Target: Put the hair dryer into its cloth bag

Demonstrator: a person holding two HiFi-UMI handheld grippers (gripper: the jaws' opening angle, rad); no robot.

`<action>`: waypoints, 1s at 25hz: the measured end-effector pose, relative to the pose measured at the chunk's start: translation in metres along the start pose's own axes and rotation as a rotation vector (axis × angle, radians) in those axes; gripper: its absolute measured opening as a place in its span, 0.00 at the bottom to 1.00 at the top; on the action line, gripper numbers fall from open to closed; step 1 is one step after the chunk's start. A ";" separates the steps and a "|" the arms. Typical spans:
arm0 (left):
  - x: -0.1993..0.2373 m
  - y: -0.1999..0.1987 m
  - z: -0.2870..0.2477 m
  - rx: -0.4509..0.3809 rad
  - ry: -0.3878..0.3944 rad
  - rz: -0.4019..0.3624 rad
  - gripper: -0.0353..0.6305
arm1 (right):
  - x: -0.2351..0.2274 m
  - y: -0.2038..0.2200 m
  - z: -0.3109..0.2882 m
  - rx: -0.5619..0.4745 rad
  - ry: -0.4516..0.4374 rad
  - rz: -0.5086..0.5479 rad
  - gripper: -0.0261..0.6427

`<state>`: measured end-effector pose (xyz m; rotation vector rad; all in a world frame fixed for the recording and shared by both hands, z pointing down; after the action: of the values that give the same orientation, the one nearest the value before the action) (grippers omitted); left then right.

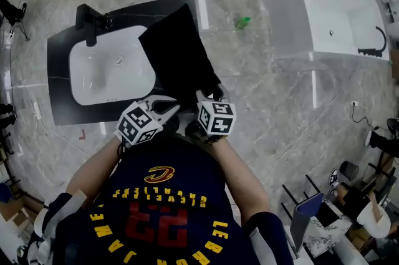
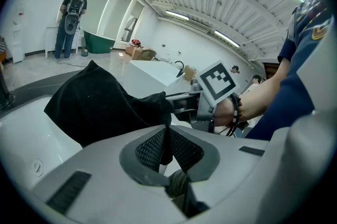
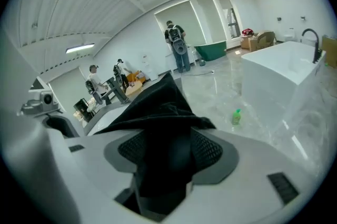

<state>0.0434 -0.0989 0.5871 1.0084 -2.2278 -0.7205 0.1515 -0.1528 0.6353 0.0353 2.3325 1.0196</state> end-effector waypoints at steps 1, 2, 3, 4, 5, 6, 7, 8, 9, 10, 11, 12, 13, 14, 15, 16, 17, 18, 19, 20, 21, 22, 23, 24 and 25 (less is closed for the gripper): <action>-0.001 0.002 -0.003 0.011 -0.002 -0.009 0.08 | -0.007 0.003 0.013 -0.018 0.017 -0.014 0.37; -0.003 0.003 -0.007 0.021 -0.004 -0.012 0.08 | -0.014 0.008 0.026 -0.028 0.033 -0.030 0.37; -0.005 0.005 -0.010 0.030 -0.006 -0.014 0.08 | -0.022 0.015 0.038 -0.030 0.047 -0.049 0.37; -0.007 0.007 -0.014 0.043 -0.007 -0.018 0.08 | -0.029 0.022 0.050 -0.028 0.059 -0.067 0.37; -0.010 0.010 -0.018 0.060 -0.009 -0.030 0.08 | -0.035 0.030 0.060 -0.024 0.069 -0.084 0.37; -0.013 0.015 -0.022 0.083 -0.014 -0.055 0.08 | -0.040 0.037 0.070 -0.019 0.076 -0.097 0.37; -0.015 0.020 -0.027 0.110 -0.024 -0.090 0.08 | -0.044 0.043 0.078 -0.013 0.080 -0.108 0.37; -0.017 0.027 -0.031 0.139 -0.039 -0.134 0.08 | -0.047 0.049 0.086 -0.008 0.080 -0.117 0.37; -0.018 0.034 -0.035 0.166 -0.058 -0.177 0.08 | -0.049 0.053 0.092 -0.005 0.076 -0.124 0.37; -0.020 0.041 -0.038 0.188 -0.079 -0.215 0.08 | -0.049 0.057 0.097 -0.002 0.069 -0.128 0.37; -0.021 0.045 -0.040 0.201 -0.102 -0.240 0.09 | -0.050 0.059 0.101 0.002 0.059 -0.128 0.37; -0.022 0.046 -0.041 0.205 -0.127 -0.253 0.11 | -0.050 0.061 0.104 0.006 0.047 -0.124 0.37; -0.023 0.046 -0.041 0.201 -0.152 -0.254 0.13 | -0.049 0.062 0.107 0.010 0.033 -0.117 0.37; -0.023 0.045 -0.040 0.194 -0.179 -0.246 0.15 | -0.049 0.062 0.109 0.012 0.018 -0.111 0.37; -0.022 0.044 -0.038 0.187 -0.208 -0.234 0.17 | -0.048 0.062 0.110 0.015 0.002 -0.107 0.37; -0.020 0.043 -0.035 0.179 -0.239 -0.220 0.18 | -0.047 0.062 0.110 0.016 -0.015 -0.108 0.37; -0.018 0.041 -0.031 0.170 -0.270 -0.203 0.18 | -0.046 0.062 0.109 0.016 -0.033 -0.111 0.37; -0.016 0.039 -0.025 0.157 -0.298 -0.183 0.18 | -0.045 0.062 0.107 0.017 -0.050 -0.115 0.37; -0.013 0.036 -0.019 0.140 -0.320 -0.163 0.18 | -0.044 0.061 0.104 0.017 -0.067 -0.119 0.37; -0.011 0.035 -0.011 0.121 -0.340 -0.148 0.18 | -0.043 0.060 0.101 0.016 -0.082 -0.122 0.37; -0.009 0.034 -0.004 0.101 -0.360 -0.140 0.18 | -0.043 0.059 0.098 0.013 -0.094 -0.125 0.37; -0.008 0.034 0.005 0.083 -0.381 -0.140 0.18 | -0.042 0.057 0.097 0.009 -0.103 -0.129 0.37; -0.006 0.034 0.013 0.065 -0.403 -0.145 0.18 | -0.040 0.054 0.097 0.001 -0.112 -0.132 0.37; -0.005 0.035 0.023 0.049 -0.426 -0.154 0.18 | -0.037 0.050 0.098 -0.009 -0.123 -0.134 0.37; -0.003 0.035 0.032 0.032 -0.448 -0.164 0.18 | -0.033 0.045 0.100 -0.021 -0.136 -0.130 0.37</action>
<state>0.0062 -0.0689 0.5880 1.1437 -2.5587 -1.0739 0.2221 -0.0628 0.6291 -0.0532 2.1703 0.9475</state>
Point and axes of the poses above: the fingertips, and each gripper's own axes: z backward along the fingers, x to its left, y out of its underside, the point moved 2 cm from there along z, backward along the fingers, and after that the axes turned 12 degrees about -y, right-handed, at the moved point
